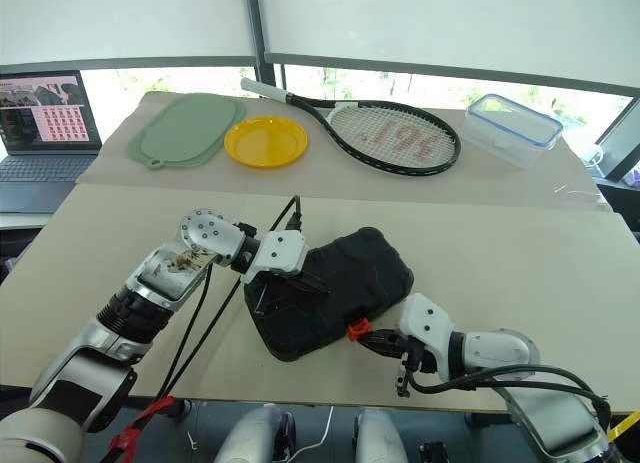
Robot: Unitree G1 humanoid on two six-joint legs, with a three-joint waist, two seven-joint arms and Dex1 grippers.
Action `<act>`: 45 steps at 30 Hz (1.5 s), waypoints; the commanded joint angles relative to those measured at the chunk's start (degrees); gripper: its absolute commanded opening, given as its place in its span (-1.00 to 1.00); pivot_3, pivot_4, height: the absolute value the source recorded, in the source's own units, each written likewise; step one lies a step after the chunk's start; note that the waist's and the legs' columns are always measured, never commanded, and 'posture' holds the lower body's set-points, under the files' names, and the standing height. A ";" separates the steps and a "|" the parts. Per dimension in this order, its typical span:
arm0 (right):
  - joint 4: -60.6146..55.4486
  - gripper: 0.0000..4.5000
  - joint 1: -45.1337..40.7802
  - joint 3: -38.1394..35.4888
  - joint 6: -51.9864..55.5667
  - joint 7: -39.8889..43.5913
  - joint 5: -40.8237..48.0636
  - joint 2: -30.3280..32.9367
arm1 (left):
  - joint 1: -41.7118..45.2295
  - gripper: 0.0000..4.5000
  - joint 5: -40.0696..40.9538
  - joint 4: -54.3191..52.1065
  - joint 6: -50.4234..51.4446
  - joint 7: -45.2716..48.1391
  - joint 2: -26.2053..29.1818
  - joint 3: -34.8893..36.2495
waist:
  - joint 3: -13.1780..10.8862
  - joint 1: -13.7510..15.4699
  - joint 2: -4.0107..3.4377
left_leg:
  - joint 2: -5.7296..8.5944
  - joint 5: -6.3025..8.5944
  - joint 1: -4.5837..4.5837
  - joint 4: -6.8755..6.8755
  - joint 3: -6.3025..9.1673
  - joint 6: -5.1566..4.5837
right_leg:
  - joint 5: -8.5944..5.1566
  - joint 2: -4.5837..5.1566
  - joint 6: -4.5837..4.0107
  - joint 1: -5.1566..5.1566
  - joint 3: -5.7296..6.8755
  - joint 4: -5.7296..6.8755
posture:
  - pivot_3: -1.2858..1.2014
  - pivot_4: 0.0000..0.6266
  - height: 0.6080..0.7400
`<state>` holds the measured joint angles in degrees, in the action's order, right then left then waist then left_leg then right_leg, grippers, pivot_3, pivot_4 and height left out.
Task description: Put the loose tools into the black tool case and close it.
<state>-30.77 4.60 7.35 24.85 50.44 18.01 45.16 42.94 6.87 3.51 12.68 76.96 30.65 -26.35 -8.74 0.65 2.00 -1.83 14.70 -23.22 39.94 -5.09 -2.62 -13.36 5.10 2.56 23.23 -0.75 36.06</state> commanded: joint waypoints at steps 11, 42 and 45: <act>-0.50 -1.00 1.81 -2.27 -3.05 0.89 0.48 -1.07 | -0.19 -0.99 -2.55 2.13 0.75 -0.66 0.33 -0.43 | 0.00 0.00 0.00 | -0.01 0.00 0.00 0.00 0.00 0.00 | 0.00 0.00 0.00 0.00 0.00 0.00 | 0.03 -0.52 0.98; 1.03 -1.00 -2.25 -3.72 -2.91 -2.99 3.81 -9.50 | 1.15 -0.99 -3.19 4.37 -0.84 -1.15 -1.32 -0.57 | 0.00 -0.18 0.00 | -0.05 0.00 -0.04 -0.01 0.00 0.00 | -0.01 0.01 0.00 0.05 0.00 0.00 | 0.03 -0.52 0.98; -0.80 -1.00 -2.87 -5.19 -1.74 -3.34 5.04 -9.26 | 1.12 -0.99 -3.59 5.11 -1.39 -1.21 -1.73 -0.84 | 0.00 -0.30 0.00 | -0.06 0.00 -0.04 -0.01 0.01 0.00 | -0.01 -0.01 -0.01 0.06 0.00 0.02 | 0.03 -0.52 0.98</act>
<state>-26.18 4.54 5.73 24.41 48.13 20.31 36.49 44.60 5.36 7.37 11.22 75.39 29.08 -25.41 -8.74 0.36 2.00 -1.89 14.70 -23.26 39.93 -5.08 -2.62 -13.37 5.08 2.55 23.29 -0.76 36.08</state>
